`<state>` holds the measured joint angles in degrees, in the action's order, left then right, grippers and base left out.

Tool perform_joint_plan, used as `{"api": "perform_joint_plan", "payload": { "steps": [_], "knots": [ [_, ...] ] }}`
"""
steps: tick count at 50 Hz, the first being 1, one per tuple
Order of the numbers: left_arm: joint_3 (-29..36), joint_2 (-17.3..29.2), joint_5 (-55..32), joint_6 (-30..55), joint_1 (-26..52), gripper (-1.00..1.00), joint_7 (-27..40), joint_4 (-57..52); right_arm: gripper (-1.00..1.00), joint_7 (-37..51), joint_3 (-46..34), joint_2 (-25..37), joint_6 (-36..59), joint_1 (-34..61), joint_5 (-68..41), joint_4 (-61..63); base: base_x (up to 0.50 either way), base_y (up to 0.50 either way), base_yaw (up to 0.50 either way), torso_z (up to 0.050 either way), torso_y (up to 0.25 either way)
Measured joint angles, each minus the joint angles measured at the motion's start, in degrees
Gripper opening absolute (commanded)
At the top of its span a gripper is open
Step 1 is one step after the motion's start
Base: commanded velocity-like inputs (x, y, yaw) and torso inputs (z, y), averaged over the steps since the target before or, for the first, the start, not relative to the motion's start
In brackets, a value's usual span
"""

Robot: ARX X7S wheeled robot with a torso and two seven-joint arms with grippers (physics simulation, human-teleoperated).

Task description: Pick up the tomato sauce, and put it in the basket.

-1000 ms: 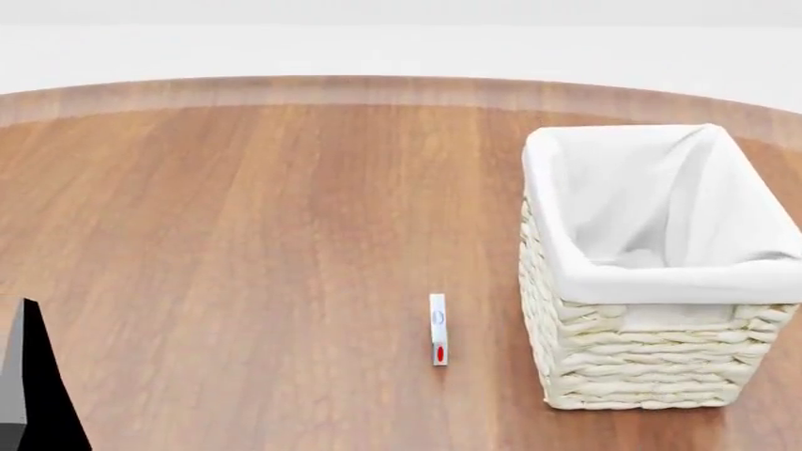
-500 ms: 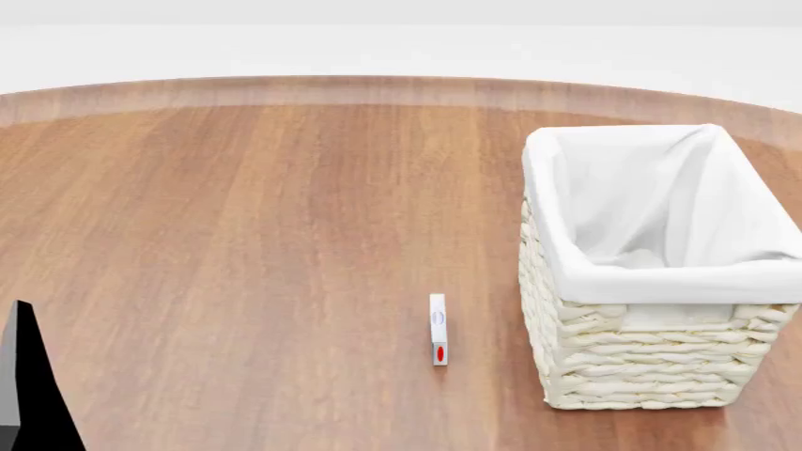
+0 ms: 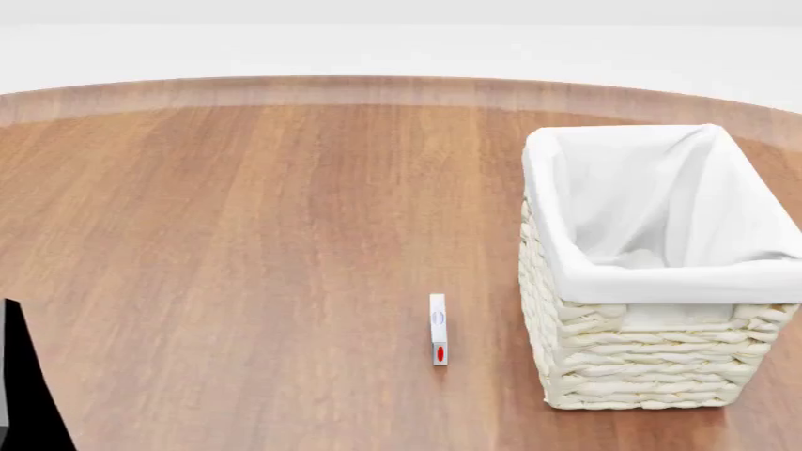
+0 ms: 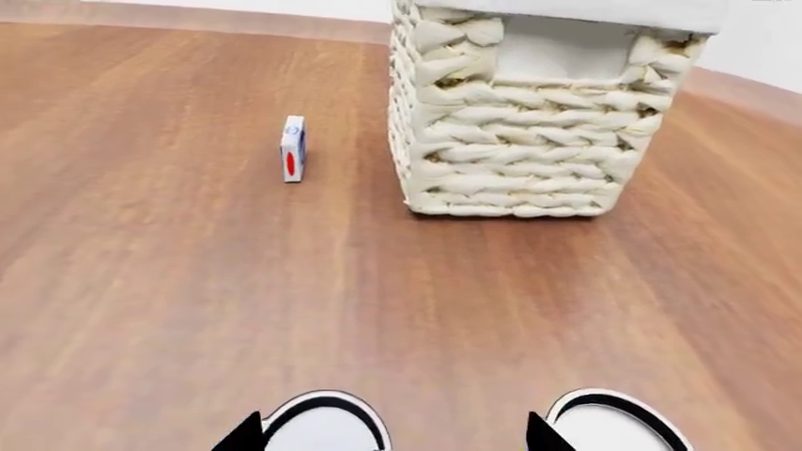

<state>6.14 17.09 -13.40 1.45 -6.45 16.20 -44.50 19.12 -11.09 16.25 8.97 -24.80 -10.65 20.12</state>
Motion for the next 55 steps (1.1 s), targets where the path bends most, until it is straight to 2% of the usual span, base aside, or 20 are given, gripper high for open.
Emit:
{"api": "perform_joint_plan", "payload": {
  "steps": [19,55],
  "knots": [
    [-0.2,0.6,0.0,-0.5,-0.2,1.00,0.6,0.3,1.00,-0.7,-1.6,-0.1,-0.4,0.8,-0.6,-0.4,0.00,0.00,0.00,0.000,0.000],
    [0.6,1.3,0.2,-0.6,-0.3,1.00,1.5,0.6,1.00,-2.6,-2.7,-1.3,-6.9,2.6,-1.9,-11.5,0.00,0.00,0.00,0.000,0.000]
  ]
}}
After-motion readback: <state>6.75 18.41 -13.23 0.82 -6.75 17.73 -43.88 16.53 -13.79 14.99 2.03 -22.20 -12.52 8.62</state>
